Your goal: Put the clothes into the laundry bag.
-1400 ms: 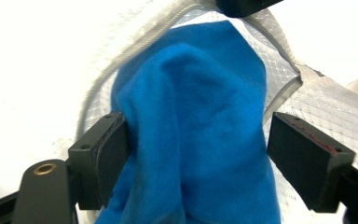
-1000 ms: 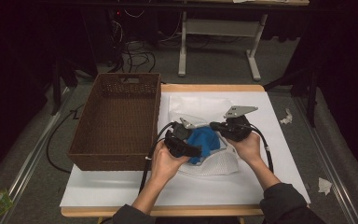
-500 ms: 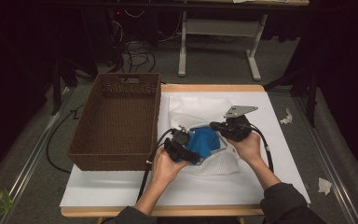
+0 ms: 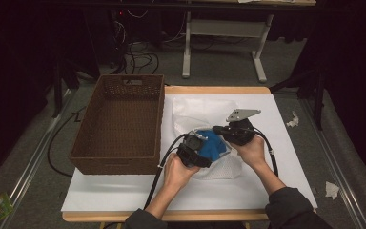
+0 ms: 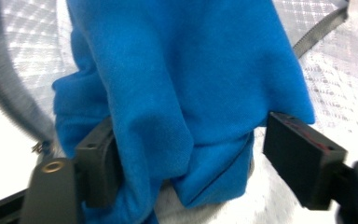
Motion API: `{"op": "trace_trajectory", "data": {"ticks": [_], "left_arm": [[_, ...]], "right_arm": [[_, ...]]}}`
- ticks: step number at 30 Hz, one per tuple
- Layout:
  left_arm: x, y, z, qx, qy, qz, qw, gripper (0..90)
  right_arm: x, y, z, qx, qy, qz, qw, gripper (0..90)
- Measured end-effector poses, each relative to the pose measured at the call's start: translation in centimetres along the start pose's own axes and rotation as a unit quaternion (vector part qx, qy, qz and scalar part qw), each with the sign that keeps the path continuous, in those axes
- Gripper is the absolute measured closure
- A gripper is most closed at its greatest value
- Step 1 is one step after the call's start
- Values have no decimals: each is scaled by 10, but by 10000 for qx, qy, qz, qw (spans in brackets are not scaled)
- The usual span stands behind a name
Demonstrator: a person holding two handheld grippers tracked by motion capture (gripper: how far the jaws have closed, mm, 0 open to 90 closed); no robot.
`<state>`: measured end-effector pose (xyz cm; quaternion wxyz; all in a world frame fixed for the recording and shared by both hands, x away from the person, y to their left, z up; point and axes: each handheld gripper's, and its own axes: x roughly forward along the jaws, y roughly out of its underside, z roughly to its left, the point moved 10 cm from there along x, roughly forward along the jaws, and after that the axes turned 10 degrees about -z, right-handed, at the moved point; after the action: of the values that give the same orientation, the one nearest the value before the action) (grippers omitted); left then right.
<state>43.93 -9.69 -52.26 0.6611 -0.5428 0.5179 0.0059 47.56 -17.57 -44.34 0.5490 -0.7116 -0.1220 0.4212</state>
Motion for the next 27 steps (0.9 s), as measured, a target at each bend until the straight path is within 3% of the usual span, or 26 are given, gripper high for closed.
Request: {"op": "trace_trajectory", "data": {"ticks": [4,8,15,21,27], "left_arm": [[8,3,1,-8,15,92,10000,374],[15,6,1,194,-17,211,9996,480],[11,2,1,186,78,251,9995,662],[-11,-17,-4,104,262,-368,9989,703],[-18,-29,-7,167,303,-481,9982,704]], "right_arm": [[1,1,0,26,-3,31,10000,892],[1,1,1,27,-28,12,10000,892],[-1,0,1,34,-42,-7,10000,892],[-4,1,0,14,-42,0,10000,892],[-5,-1,2,-21,-42,-34,10000,892]]}}
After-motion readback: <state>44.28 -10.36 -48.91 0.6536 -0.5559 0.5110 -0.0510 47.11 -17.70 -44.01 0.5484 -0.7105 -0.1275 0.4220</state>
